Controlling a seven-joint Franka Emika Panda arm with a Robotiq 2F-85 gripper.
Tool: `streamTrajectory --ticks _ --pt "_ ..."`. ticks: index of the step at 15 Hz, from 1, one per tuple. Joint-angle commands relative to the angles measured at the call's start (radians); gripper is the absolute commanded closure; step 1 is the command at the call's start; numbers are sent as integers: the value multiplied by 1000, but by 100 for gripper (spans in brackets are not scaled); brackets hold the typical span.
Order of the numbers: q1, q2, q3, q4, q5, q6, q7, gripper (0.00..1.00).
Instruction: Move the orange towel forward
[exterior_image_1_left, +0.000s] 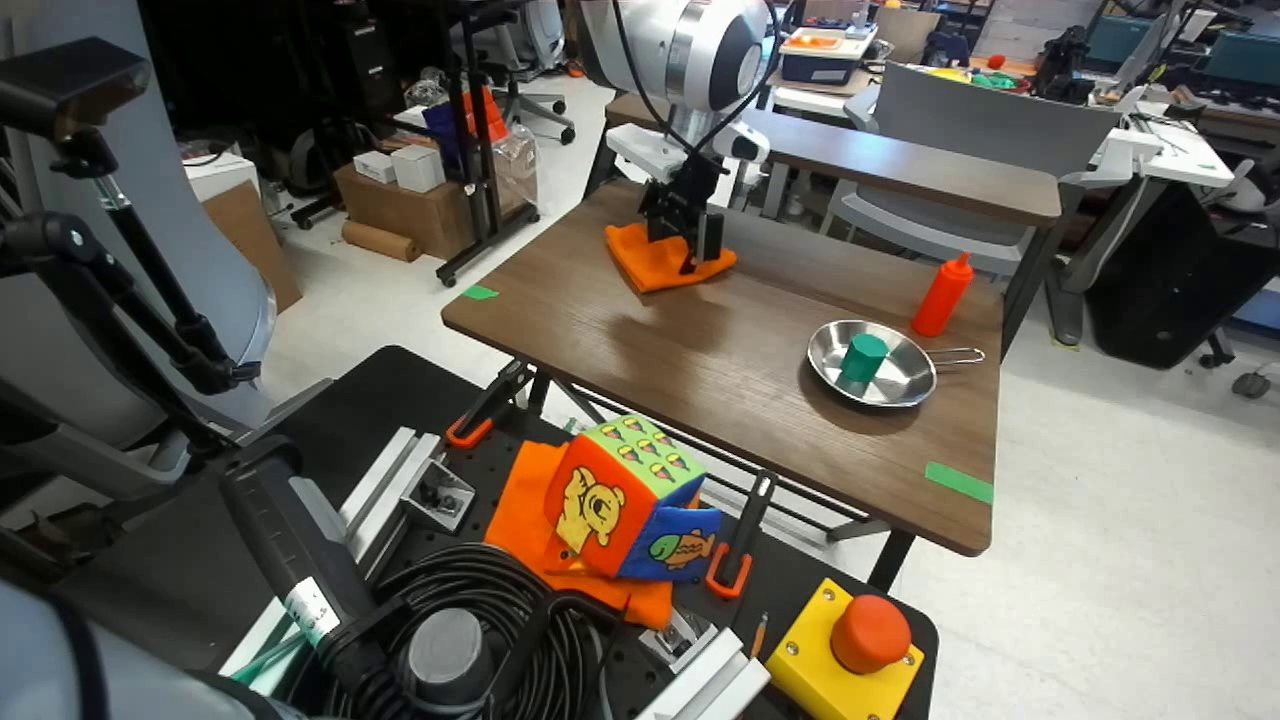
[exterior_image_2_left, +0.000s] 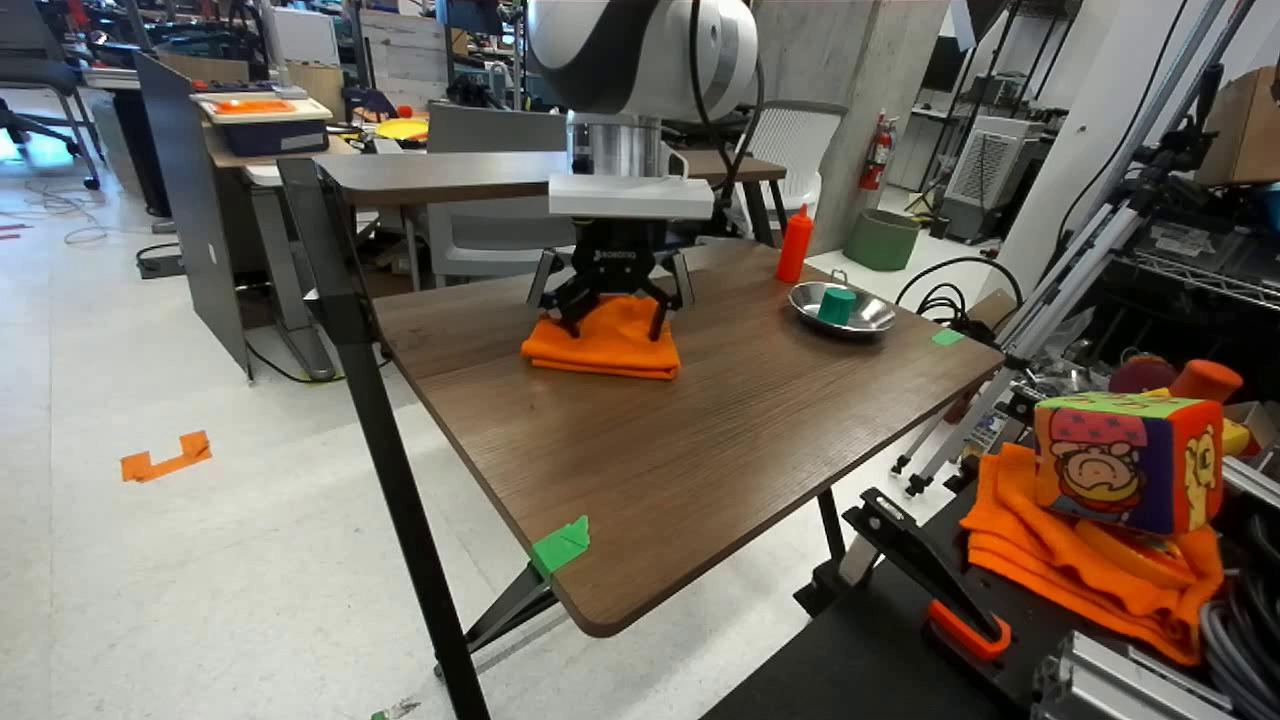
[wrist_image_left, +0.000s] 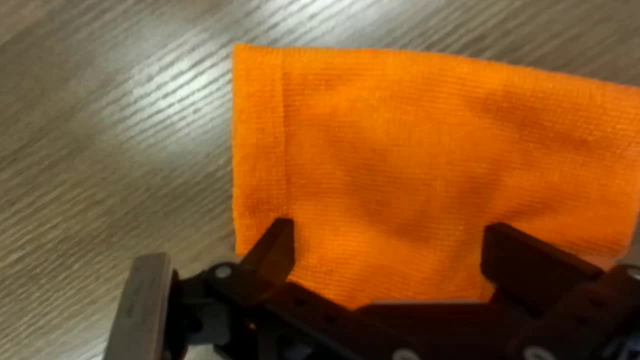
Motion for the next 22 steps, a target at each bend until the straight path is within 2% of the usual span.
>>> streamTrajectory --ticks 1,5,8,14,16,19,21,22 --pt "26 60 28 73 16 -193 -31 0" --pt "60 29 46 17 -11 -346 -122 0" --pt "94 21 34 0 -59 -449 -192 0" --pt "167 13 16 -27 -240 -591 -295 0" --pt "198 1 1 -24 -324 -607 -301 0" --pt "228 -57 -11 -47 -427 -569 -286 0" --pt "226 -126 -3 -89 -462 -532 -289 0" --pt "197 -186 20 -127 -433 -511 -302 0"
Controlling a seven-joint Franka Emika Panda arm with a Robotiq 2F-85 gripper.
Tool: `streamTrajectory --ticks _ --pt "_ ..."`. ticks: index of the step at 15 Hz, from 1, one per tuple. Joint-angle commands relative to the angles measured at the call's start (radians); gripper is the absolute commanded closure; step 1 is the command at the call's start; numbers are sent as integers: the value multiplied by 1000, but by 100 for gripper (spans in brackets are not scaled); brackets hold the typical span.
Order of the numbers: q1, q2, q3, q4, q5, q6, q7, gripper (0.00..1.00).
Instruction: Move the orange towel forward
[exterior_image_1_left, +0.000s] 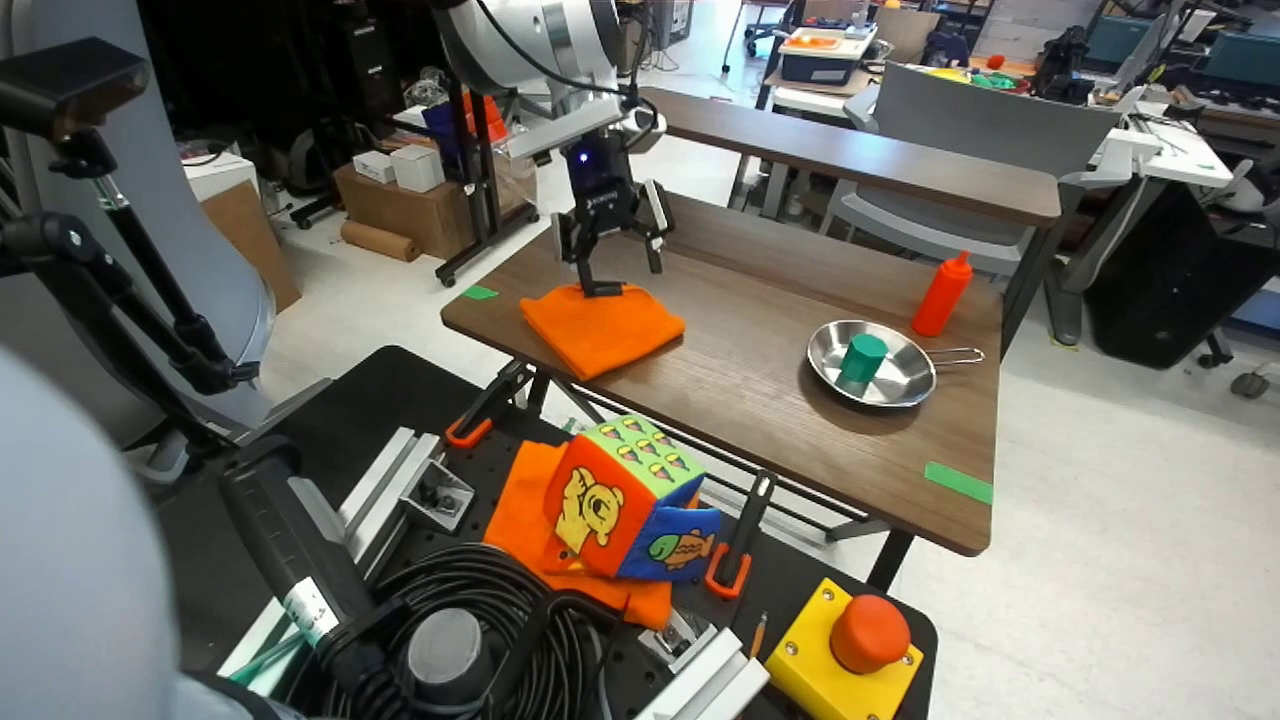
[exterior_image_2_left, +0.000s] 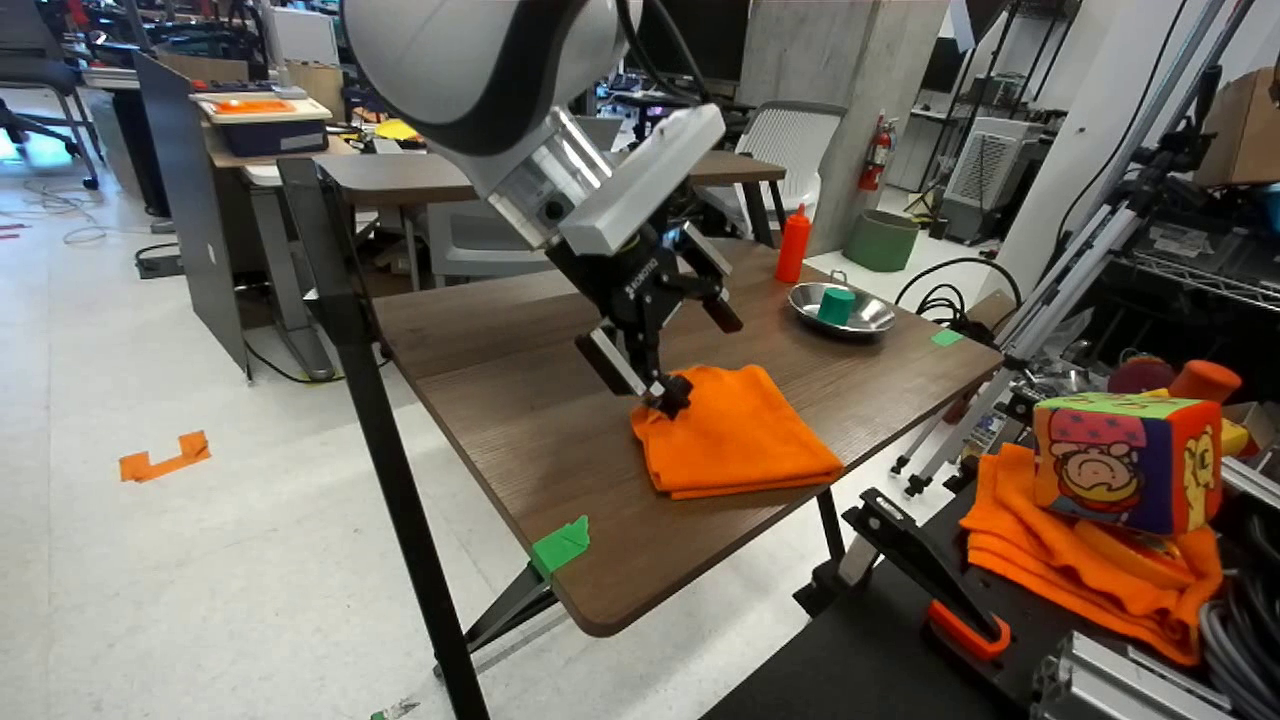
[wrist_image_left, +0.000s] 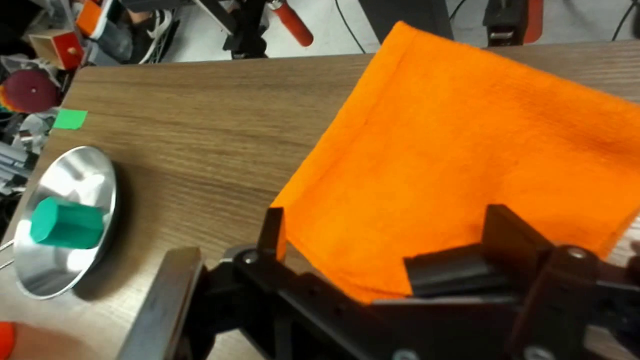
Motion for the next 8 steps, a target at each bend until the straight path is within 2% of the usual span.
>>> streamTrajectory --ticks 1,3,8 --pt "-2 -26 6 -4 -5 6 -1 0" --pt "-5 -58 8 -13 -5 3 -1 0" --pt "-4 -24 7 -12 -4 5 0 0"
